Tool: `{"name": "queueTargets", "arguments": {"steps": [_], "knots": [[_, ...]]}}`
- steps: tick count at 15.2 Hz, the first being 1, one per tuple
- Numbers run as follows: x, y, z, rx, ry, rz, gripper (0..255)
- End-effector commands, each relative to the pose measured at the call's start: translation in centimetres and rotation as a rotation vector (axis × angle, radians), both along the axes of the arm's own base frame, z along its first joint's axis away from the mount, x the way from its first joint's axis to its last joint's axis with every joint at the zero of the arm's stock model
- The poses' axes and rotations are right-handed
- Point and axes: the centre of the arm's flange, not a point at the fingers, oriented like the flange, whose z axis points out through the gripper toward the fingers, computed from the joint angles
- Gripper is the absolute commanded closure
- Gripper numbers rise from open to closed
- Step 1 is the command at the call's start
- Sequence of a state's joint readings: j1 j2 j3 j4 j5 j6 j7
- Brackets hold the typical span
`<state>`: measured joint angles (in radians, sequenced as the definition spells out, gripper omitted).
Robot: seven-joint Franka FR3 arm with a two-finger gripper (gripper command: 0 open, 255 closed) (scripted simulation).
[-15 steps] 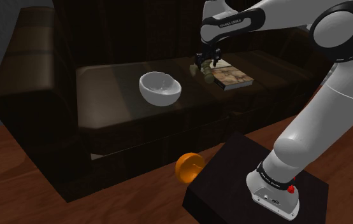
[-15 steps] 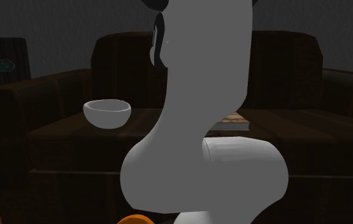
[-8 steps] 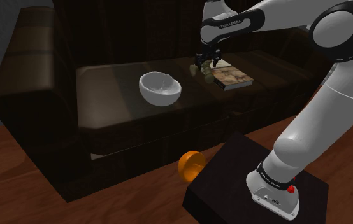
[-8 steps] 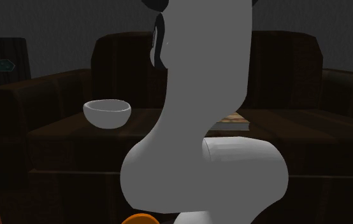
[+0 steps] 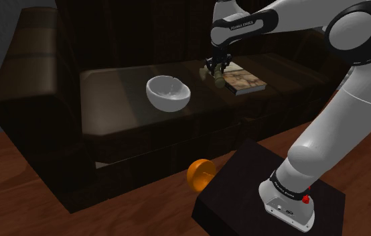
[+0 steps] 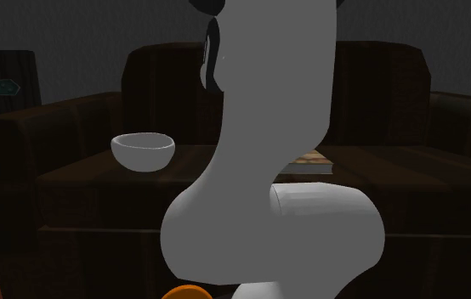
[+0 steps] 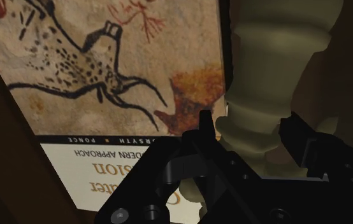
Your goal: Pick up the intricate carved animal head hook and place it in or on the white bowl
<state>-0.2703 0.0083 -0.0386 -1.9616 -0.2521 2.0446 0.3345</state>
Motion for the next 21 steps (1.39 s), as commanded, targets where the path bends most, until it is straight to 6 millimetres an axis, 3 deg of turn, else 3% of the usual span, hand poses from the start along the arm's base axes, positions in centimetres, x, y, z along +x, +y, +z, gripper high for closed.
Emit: {"name": "queueTargets", "arguments": {"steps": [1,21], "knots": [[0.0,0.0,0.0,0.000,0.001,0.000,255],[0.0,0.0,10.0,0.000,0.001,0.000,255]]}}
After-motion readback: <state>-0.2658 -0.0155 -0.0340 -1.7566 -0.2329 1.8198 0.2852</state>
